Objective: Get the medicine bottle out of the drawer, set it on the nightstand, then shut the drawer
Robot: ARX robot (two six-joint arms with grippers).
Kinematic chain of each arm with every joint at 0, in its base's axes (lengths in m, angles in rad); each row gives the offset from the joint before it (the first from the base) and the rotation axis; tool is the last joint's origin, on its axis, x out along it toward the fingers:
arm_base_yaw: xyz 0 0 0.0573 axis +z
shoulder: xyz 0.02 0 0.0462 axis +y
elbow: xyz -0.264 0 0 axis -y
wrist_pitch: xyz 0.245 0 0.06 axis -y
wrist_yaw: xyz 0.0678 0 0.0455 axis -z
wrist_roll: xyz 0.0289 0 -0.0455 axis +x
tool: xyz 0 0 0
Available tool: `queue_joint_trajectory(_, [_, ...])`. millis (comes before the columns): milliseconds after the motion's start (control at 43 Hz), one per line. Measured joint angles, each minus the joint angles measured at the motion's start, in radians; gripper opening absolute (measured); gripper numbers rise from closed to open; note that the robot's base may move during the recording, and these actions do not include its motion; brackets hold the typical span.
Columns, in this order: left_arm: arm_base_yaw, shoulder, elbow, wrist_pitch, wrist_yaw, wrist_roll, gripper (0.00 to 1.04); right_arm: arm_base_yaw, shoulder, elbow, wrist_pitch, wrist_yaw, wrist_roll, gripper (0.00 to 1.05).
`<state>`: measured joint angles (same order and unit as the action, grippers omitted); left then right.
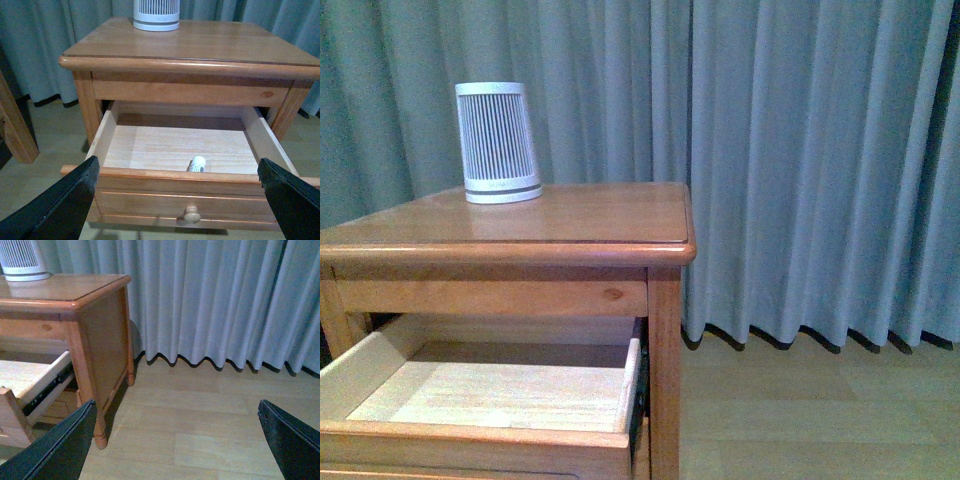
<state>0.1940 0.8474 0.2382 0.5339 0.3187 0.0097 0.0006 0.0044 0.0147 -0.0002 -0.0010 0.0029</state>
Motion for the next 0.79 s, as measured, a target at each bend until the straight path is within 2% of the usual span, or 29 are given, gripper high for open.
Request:
queue_joint_trajectory(46, [-0.007,0.000,-0.008,0.024,-0.026,0.000,0.95,0.000,0.000,0.000,0.000,0.000,0.000,0.98])
queue_joint_trajectory(93, [-0.027,-0.012,-0.042,0.094,-0.130,-0.001,0.85,0.000,0.000,0.000,0.000,0.000,0.000,0.98])
queue_joint_trajectory(139, [-0.043,-0.039,-0.070,0.099,-0.173,-0.003,0.74,0.000,0.000,0.000,0.000,0.000,0.000,0.98])
queue_joint_trajectory(395, [-0.096,-0.164,-0.139,0.045,-0.222,-0.004,0.33,0.000,0.000,0.000,0.000,0.000,0.000,0.98])
queue_joint_trajectory(488, [-0.156,-0.209,-0.156,0.016,-0.307,-0.006,0.19,0.000,0.000,0.000,0.000,0.000,0.000,0.98])
queue_joint_trajectory(581, [-0.188,-0.253,-0.170,-0.012,-0.309,-0.006,0.05,0.000,0.000,0.000,0.000,0.000,0.000,0.98])
queue_joint_trajectory(790, [-0.191,-0.344,-0.200,-0.069,-0.318,-0.008,0.03,0.000,0.000,0.000,0.000,0.000,0.000,0.98])
